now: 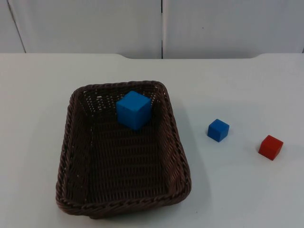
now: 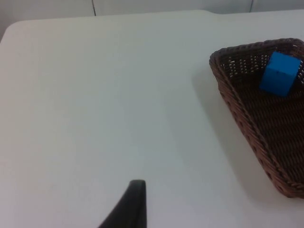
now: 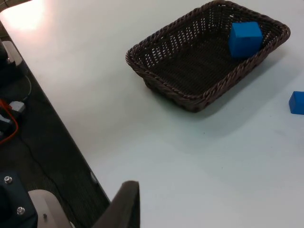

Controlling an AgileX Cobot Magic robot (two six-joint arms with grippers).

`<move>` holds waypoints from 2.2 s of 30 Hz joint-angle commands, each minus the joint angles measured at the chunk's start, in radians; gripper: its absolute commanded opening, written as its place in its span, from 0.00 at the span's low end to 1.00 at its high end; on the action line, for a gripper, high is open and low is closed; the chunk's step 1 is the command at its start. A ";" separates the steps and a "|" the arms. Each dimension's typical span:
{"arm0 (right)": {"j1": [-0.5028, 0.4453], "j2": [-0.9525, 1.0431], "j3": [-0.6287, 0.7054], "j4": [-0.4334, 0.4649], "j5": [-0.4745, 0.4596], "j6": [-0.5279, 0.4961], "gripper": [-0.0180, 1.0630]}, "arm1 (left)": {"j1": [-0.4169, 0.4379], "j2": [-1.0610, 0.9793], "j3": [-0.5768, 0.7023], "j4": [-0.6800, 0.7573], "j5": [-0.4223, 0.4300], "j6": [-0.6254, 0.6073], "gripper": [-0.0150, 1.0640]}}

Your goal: Pick up the basket with the left hand and place the largest block into the basket with the right hand.

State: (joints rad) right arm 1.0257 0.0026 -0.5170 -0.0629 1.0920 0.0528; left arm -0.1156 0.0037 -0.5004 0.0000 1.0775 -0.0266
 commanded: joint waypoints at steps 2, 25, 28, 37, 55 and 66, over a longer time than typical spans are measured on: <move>-0.001 -0.003 0.003 0.004 -0.013 -0.001 0.99 | 0.000 -0.004 0.005 -0.006 -0.003 0.003 0.99; -0.008 -0.003 0.003 0.007 -0.013 -0.001 0.99 | 0.142 -0.004 0.005 -0.007 -0.003 0.003 0.99; -0.008 -0.003 0.003 0.007 -0.013 -0.001 0.99 | 0.142 -0.004 0.005 -0.007 -0.003 0.003 0.99; -0.141 -0.003 0.003 0.007 -0.013 -0.001 0.99 | 0.142 -0.004 0.005 -0.007 -0.003 0.003 0.99; -0.571 -0.003 0.003 0.007 -0.013 -0.001 0.99 | 0.142 -0.004 0.005 -0.007 -0.003 0.003 0.99; -0.757 -0.003 0.003 0.007 -0.013 -0.001 0.99 | 0.142 -0.004 0.005 -0.007 -0.003 0.003 0.99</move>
State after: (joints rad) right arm 0.2784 0.0026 -0.5170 -0.0586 1.0913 0.0528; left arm 0.0234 0.0037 -0.5004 0.0000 1.0775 -0.0266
